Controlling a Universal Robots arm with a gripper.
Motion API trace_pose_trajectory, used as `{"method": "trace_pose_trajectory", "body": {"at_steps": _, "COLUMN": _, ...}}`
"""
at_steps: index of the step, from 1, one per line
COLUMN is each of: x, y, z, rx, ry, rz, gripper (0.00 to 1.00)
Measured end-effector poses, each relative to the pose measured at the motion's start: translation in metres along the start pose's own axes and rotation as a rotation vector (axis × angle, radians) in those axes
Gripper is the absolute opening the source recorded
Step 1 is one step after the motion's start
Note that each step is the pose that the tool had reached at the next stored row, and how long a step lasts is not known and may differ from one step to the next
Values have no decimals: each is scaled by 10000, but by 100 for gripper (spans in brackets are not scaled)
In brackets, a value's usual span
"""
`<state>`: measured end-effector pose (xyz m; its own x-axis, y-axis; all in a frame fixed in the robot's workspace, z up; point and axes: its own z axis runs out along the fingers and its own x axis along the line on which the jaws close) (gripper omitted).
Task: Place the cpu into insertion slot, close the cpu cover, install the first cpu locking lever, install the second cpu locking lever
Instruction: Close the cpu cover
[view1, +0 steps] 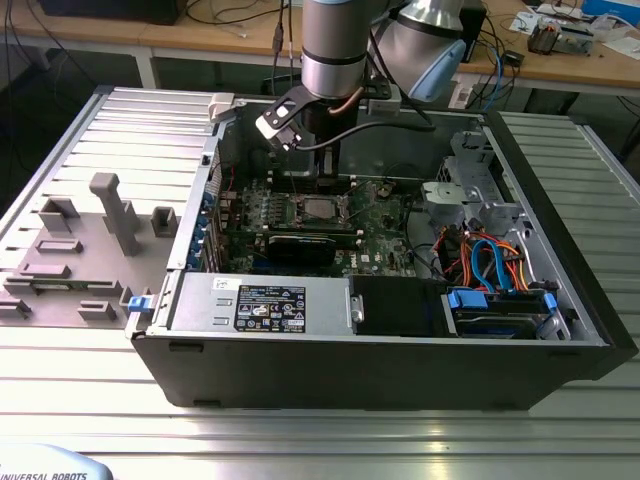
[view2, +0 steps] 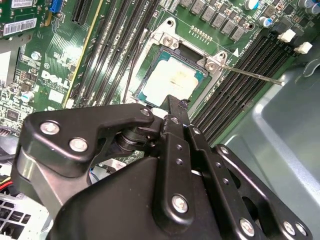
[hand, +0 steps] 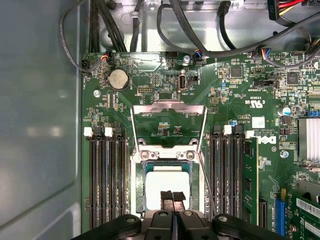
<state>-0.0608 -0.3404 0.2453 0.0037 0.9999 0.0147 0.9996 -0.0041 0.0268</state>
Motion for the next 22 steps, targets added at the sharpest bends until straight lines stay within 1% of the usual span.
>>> {"method": "trace_pose_trajectory", "body": {"at_steps": 2, "x": 0, "y": 0, "z": 0, "rx": 0, "ry": -13, "rz": -1, "gripper": 11}}
{"method": "trace_pose_trajectory", "body": {"at_steps": 13, "x": 0, "y": 0, "z": -2, "rx": 1, "ry": -16, "rz": -1, "gripper": 11}}
{"method": "trace_pose_trajectory", "body": {"at_steps": 17, "x": 1, "y": 1, "z": -45, "rx": 0, "ry": -15, "rz": 0, "gripper": 11}}
{"method": "trace_pose_trajectory", "body": {"at_steps": 20, "x": 1, "y": 1, "z": -46, "rx": -1, "ry": -16, "rz": 1, "gripper": 11}}
{"method": "trace_pose_trajectory", "body": {"at_steps": 22, "x": 1, "y": 2, "z": -59, "rx": 0, "ry": -16, "rz": -1, "gripper": 11}}
